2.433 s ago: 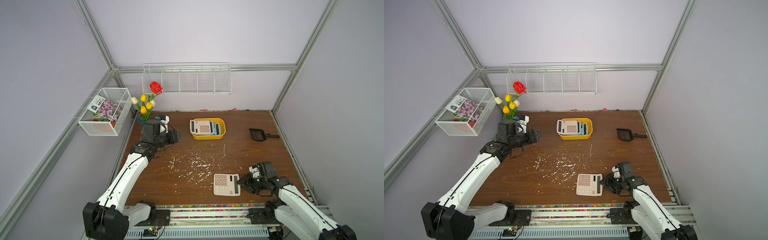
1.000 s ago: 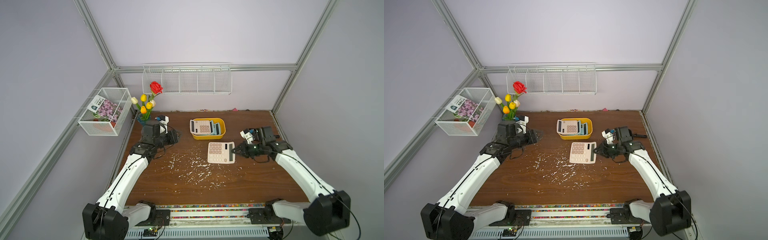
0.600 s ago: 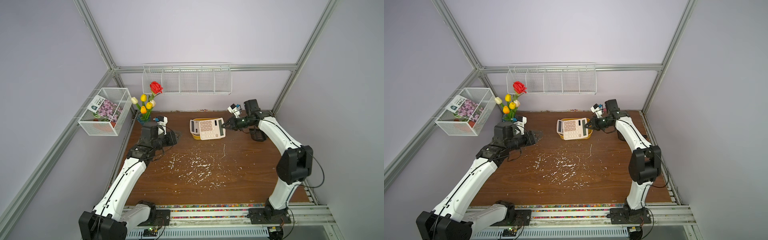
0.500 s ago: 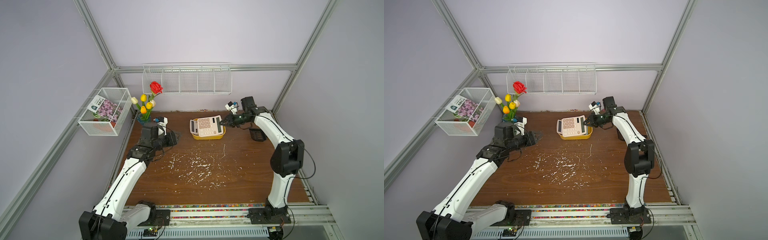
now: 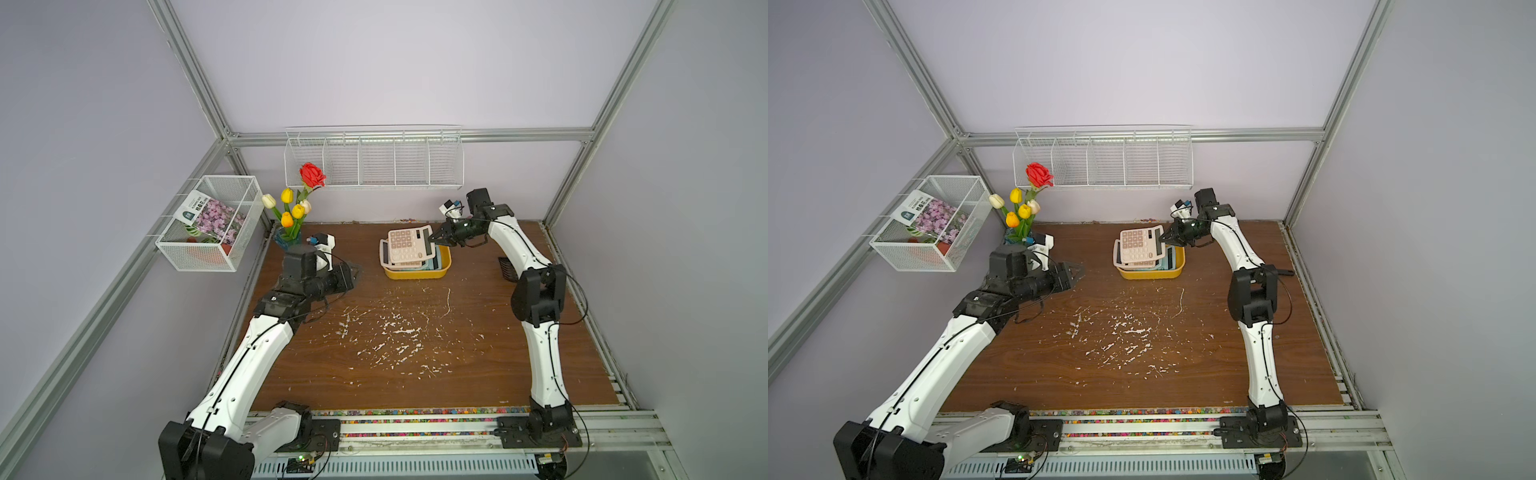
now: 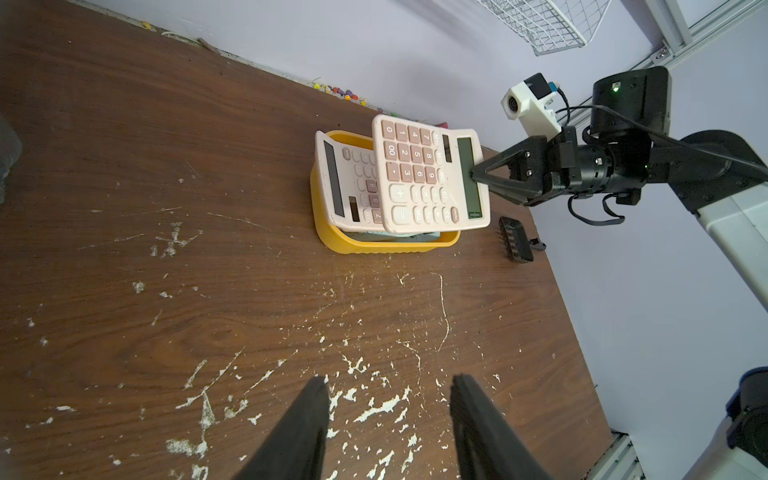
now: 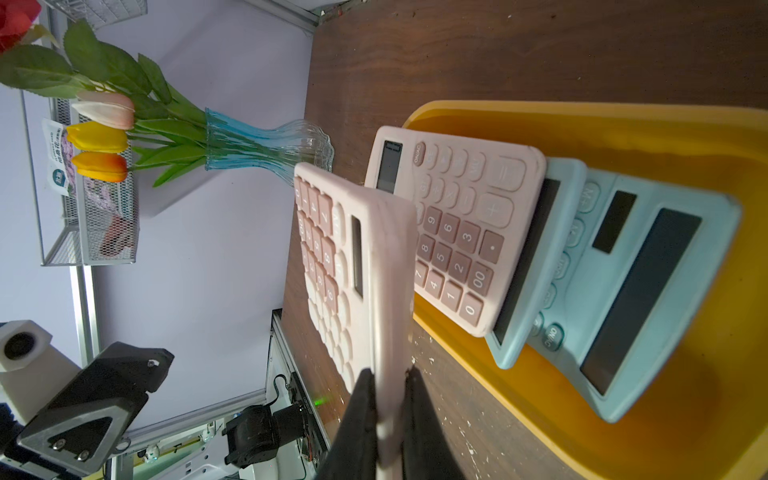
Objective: Put the calculator in the storage box
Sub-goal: Place the calculator in the storage box.
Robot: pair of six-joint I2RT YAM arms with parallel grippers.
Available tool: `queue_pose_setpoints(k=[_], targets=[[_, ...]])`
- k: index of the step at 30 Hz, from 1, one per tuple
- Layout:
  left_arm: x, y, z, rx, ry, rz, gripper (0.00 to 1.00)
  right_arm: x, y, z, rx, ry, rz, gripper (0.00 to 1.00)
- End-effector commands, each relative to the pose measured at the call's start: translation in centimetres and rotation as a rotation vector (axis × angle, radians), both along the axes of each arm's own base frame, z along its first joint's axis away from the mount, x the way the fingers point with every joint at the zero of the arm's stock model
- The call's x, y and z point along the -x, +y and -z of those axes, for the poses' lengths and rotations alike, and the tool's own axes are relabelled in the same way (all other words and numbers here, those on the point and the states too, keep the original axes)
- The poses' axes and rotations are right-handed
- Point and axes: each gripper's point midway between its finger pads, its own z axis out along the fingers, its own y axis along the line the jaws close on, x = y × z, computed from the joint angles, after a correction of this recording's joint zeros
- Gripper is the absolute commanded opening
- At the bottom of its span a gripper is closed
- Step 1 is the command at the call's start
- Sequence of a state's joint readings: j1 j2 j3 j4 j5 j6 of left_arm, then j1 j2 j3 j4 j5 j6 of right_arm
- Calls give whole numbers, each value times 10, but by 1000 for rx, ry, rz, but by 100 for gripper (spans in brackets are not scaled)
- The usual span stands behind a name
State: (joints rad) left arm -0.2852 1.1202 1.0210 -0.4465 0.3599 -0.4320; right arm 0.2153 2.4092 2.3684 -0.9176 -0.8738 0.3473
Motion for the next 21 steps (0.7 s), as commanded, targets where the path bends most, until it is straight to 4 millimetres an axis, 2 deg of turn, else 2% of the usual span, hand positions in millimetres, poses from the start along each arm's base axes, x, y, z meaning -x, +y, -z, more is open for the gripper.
queue_pose_setpoints(k=[1,12,21], targets=[[-1,1,5,-13,2,9,52,0,3,-3,-33,28,-12,0],[-1,1,9,-11,13,6,52,-2,3,26,-10,81,-17,0],[-3,1,12,-11,22,7,52,-17,4,39,-11,91,3,0]])
